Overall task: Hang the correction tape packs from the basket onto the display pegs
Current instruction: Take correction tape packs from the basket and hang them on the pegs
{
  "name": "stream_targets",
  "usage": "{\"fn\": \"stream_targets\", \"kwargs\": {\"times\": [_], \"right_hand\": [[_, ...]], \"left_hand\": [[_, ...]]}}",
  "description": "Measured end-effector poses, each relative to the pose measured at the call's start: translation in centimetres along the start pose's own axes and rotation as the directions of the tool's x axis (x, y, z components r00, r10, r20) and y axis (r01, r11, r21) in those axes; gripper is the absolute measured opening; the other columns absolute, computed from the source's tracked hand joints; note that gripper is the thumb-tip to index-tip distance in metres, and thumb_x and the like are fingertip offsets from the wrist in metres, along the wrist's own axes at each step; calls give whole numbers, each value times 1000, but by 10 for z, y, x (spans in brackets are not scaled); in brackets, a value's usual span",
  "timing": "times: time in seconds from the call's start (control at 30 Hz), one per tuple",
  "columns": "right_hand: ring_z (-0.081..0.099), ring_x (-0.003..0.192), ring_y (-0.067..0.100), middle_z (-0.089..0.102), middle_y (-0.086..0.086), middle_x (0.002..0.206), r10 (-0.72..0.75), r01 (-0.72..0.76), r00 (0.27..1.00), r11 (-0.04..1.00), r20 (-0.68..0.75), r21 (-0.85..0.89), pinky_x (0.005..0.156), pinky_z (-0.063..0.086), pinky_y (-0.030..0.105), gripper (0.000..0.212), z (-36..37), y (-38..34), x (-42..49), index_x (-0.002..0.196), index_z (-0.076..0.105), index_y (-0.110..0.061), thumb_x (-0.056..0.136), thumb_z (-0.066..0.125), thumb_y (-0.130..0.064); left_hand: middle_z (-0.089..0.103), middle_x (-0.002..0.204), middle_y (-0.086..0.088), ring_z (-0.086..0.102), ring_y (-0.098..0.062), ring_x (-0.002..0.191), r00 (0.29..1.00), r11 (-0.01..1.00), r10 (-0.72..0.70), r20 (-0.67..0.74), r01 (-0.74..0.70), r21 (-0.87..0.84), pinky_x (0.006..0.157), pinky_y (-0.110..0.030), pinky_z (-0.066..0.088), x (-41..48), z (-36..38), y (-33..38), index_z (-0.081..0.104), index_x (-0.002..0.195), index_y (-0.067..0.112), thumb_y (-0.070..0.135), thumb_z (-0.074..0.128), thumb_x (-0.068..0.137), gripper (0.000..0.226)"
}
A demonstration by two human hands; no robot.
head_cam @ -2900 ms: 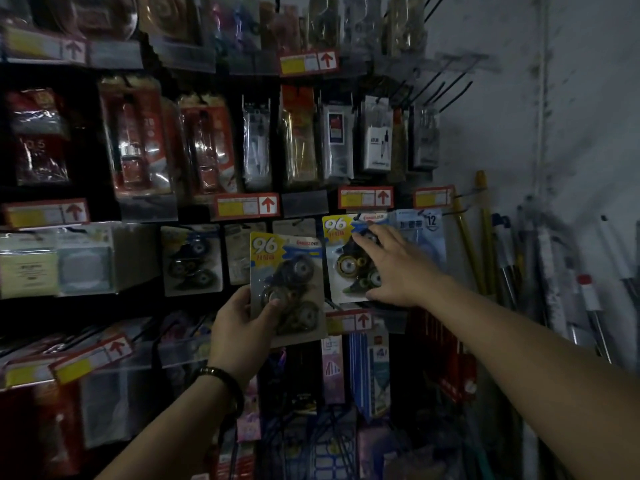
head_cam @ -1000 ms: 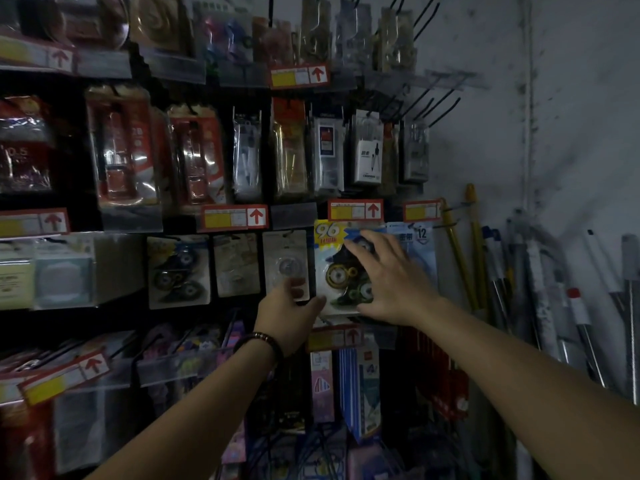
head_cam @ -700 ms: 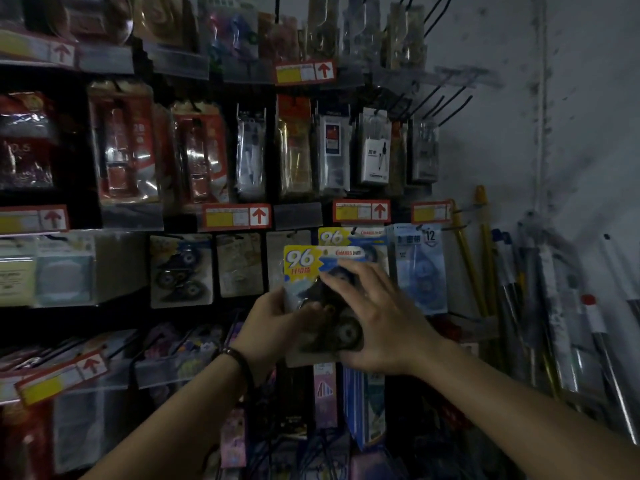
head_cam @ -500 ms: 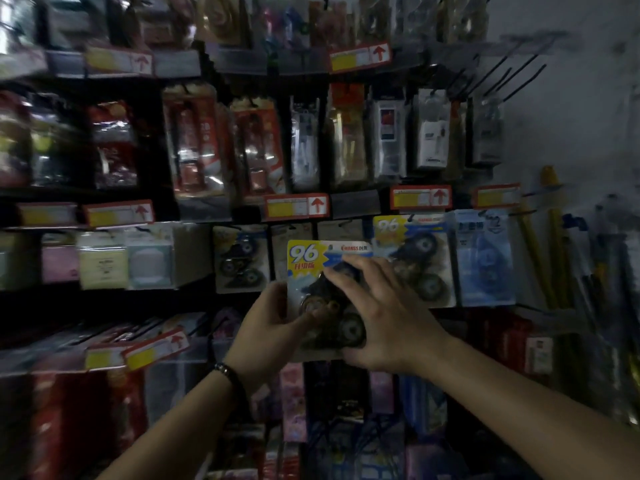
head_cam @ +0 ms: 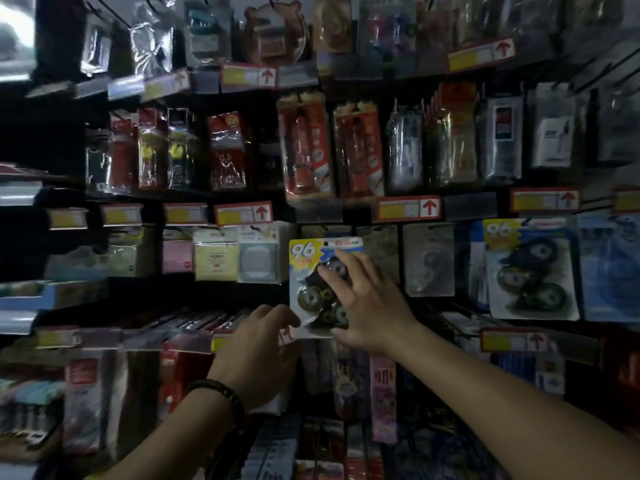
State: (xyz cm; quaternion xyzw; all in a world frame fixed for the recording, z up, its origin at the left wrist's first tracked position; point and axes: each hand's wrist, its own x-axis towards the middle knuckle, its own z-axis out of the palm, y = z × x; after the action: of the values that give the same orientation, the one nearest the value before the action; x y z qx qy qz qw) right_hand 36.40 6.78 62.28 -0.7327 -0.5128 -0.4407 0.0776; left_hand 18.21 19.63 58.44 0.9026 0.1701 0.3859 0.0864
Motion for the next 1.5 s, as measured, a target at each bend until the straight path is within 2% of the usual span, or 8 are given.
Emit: {"fn": "stream_targets", "kwargs": {"times": [0.13, 0.33, 0.7, 0.87, 1.03, 1.17, 1.37, 1.5], "right_hand": [[30, 147, 39, 29, 15, 162, 17, -17, 999, 1000, -50, -2, 96, 55, 54, 112, -4, -1, 17, 157, 40, -21, 63, 85, -60], [30, 147, 40, 29, 16, 163, 15, -18, 994, 999, -104, -32, 102, 51, 57, 112, -9, 5, 31, 159, 38, -21, 65, 85, -60], [19, 153, 35, 23, 14, 167, 23, -21, 1000, 997, 16, -73, 114, 41, 55, 111, -8, 6, 46, 163, 30, -25, 71, 78, -66], [14, 154, 35, 6, 13, 172, 64, -55, 994, 994, 93, -93, 116, 39, 52, 109, 1, 4, 58, 163, 22, -28, 74, 80, -53], [12, 156, 39, -1, 16, 173, 75, -70, 991, 996, 112, -49, 119, 37, 53, 108, 7, 6, 58, 163, 18, -26, 78, 82, -43], [16, 155, 36, 11, 15, 171, 51, -55, 996, 997, 79, 53, 120, 37, 51, 90, -13, 21, 31, 163, 27, -21, 90, 73, -45], [48, 128, 26, 49, 2, 135, 286, -278, 955, 956, -84, 96, 98, 52, 47, 48, -42, 90, -57, 134, 59, -20, 94, 64, -45], [51, 119, 26, 50, 1, 125, 554, -532, 814, 831, -172, 161, 93, 52, 44, 42, -57, 144, -110, 130, 57, -22, 94, 66, -40]], "left_hand": [[57, 112, 14, 60, -8, 93, 999, 999, 41, 29, -41, 9, 81, -32, 55, 4, -1, 2, 60, 106, 43, 46, 63, 95, 12], [56, 110, 12, 59, -13, 98, 996, 997, 79, 46, -80, 11, 84, -31, 53, 9, -2, 2, 60, 107, 37, 42, 61, 96, 11], [57, 108, 13, 61, -13, 100, 994, 995, 95, 51, -97, 25, 86, -39, 58, 12, -2, 3, 64, 108, 38, 42, 62, 92, 16], [62, 111, 11, 63, -13, 101, 992, 992, 118, 49, -120, 43, 83, -32, 55, 12, 2, 8, 67, 106, 33, 35, 64, 93, 14], [60, 111, 14, 64, -12, 99, 992, 992, 118, 54, -120, 45, 82, -37, 58, 10, 11, 17, 66, 103, 33, 41, 61, 94, 14], [61, 111, 13, 65, -14, 101, 987, 989, 146, 66, -148, 26, 84, -37, 58, 15, 19, 31, 65, 104, 37, 45, 58, 88, 19], [71, 108, 10, 68, -14, 102, 984, 972, 175, 40, -167, -163, 78, -25, 47, 31, 47, 92, 69, 110, 32, 37, 71, 92, 19], [75, 107, 6, 70, -14, 101, 987, 932, 164, 1, -154, -328, 83, -26, 52, 46, 72, 150, 73, 114, 23, 29, 74, 91, 25]]}}
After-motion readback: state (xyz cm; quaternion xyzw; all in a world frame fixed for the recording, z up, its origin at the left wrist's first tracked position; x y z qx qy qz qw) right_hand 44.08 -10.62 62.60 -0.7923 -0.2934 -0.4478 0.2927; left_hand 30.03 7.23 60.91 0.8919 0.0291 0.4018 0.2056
